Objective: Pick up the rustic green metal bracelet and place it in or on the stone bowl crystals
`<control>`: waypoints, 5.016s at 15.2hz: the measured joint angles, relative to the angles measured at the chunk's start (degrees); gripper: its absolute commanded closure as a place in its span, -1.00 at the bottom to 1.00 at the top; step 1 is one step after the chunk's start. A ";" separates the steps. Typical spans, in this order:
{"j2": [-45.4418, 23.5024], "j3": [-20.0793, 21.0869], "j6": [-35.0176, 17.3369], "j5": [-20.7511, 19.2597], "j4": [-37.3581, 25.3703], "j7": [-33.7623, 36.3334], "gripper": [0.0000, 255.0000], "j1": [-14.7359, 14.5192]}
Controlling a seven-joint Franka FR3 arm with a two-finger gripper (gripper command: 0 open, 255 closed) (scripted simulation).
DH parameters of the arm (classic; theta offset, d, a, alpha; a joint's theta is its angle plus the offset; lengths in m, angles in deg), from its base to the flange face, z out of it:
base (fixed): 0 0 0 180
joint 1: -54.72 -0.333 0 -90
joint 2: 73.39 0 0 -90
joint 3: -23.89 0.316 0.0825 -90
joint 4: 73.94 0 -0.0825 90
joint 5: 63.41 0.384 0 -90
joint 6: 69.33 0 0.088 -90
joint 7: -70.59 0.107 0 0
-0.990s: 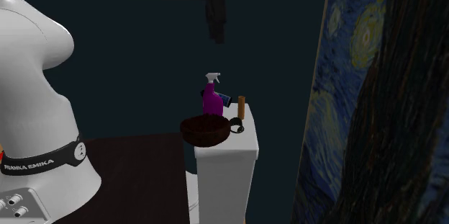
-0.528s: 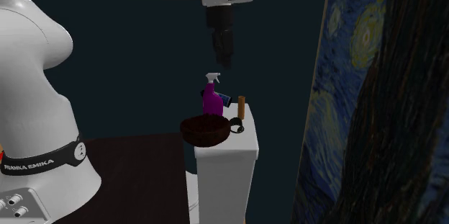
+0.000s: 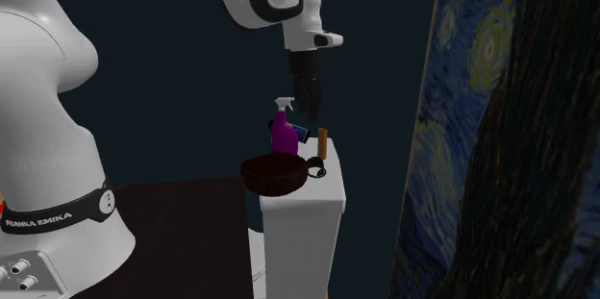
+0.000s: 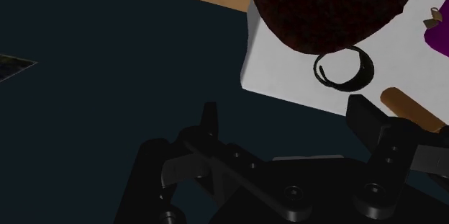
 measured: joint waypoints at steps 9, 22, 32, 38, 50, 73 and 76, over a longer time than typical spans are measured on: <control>-21.53 0.19 -9.10 -19.08 -8.60 17.07 -1.00 -4.31; -44.70 -8.12 -12.24 -32.28 -25.52 27.81 -1.00 -15.63; -48.05 -9.65 -14.20 -33.61 -27.02 28.80 -1.00 -16.65; -47.90 -9.47 -14.29 -33.59 -27.06 28.73 1.00 -16.68; -43.90 -7.76 -11.85 -31.98 -25.11 27.46 1.00 -15.25; -28.65 -0.45 0.02 -22.60 -22.32 19.85 1.00 -9.79; -27.07 0.18 1.50 -21.45 -22.37 18.96 1.00 -9.34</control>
